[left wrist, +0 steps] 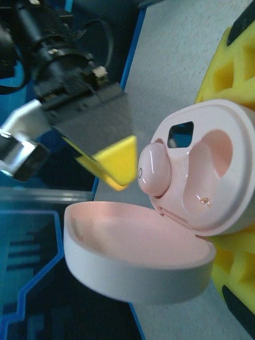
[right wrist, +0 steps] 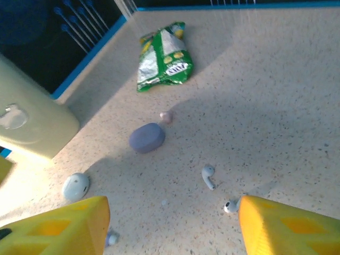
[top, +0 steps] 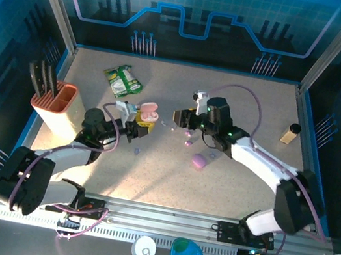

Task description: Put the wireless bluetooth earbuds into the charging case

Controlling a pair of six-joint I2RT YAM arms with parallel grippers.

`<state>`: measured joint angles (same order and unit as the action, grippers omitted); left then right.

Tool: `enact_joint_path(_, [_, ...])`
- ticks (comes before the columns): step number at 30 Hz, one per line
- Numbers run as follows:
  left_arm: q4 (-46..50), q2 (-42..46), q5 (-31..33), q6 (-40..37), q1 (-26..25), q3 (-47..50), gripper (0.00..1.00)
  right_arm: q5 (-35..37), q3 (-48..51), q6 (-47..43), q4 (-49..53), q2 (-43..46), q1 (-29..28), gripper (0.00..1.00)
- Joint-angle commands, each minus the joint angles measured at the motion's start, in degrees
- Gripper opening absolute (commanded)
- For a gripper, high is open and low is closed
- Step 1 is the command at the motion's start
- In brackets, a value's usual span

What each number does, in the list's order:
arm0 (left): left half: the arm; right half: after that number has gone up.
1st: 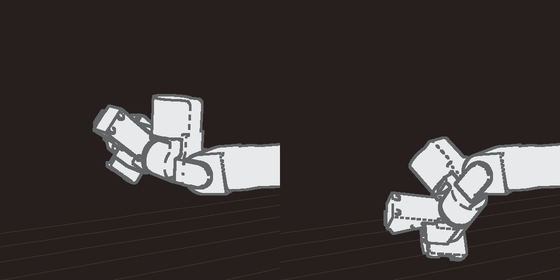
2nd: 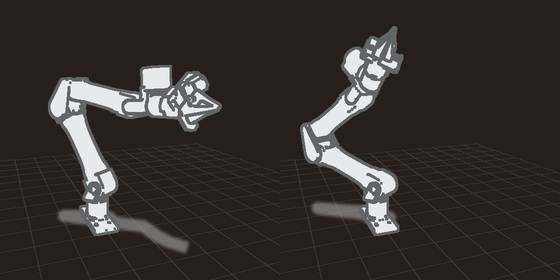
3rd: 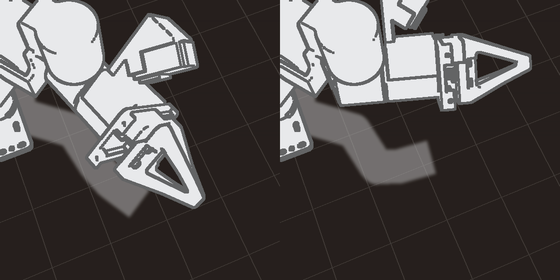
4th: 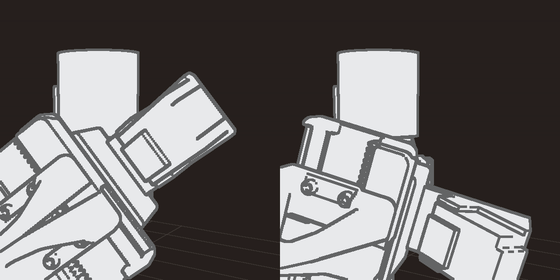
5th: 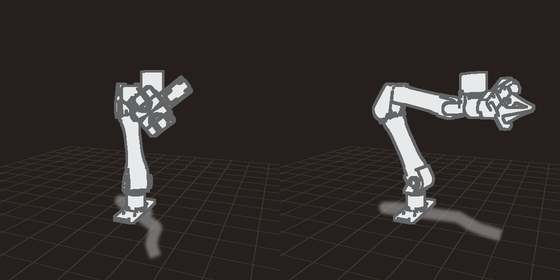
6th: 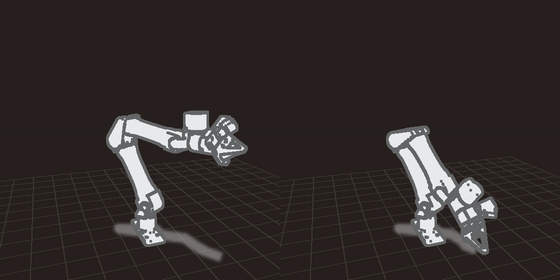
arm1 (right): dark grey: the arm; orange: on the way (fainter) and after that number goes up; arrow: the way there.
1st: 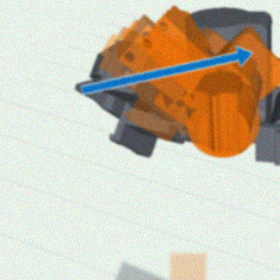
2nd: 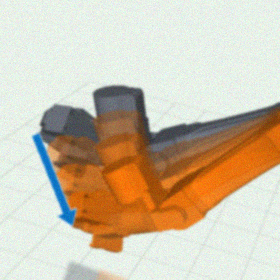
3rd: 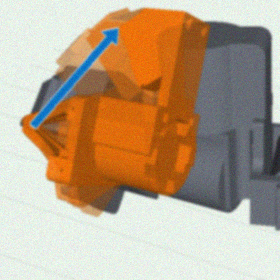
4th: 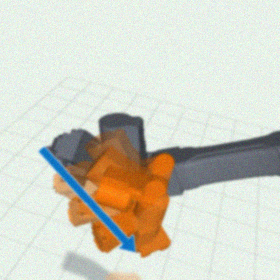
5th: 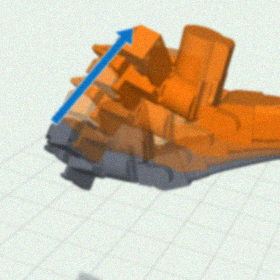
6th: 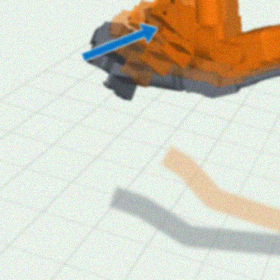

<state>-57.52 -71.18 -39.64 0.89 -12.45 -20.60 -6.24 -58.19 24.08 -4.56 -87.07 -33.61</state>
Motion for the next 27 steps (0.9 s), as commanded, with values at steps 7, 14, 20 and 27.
enact_joint_path(7, [-5.4,1.1,3.4,3.7,6.2,-4.2,0.31,-2.7,-21.8,7.3,7.2,-24.5,-2.8,0.64])
enact_joint_path(14, [-5.9,0.7,3.1,3.6,7.0,-3.8,0.31,-5.5,-40.2,10.6,12.0,-41.6,-5.2,0.57])
enact_joint_path(20, [-5.5,0.6,2.3,3.0,7.3,-3.7,0.31,-7.2,-51.5,12.4,14.5,-51.8,-5.6,0.48])
enact_joint_path(27, [-7.0,0.2,1.5,3.7,7.3,-3.5,0.31,-9.7,-63.8,14.1,19.5,-61.0,-5.9,0.45])
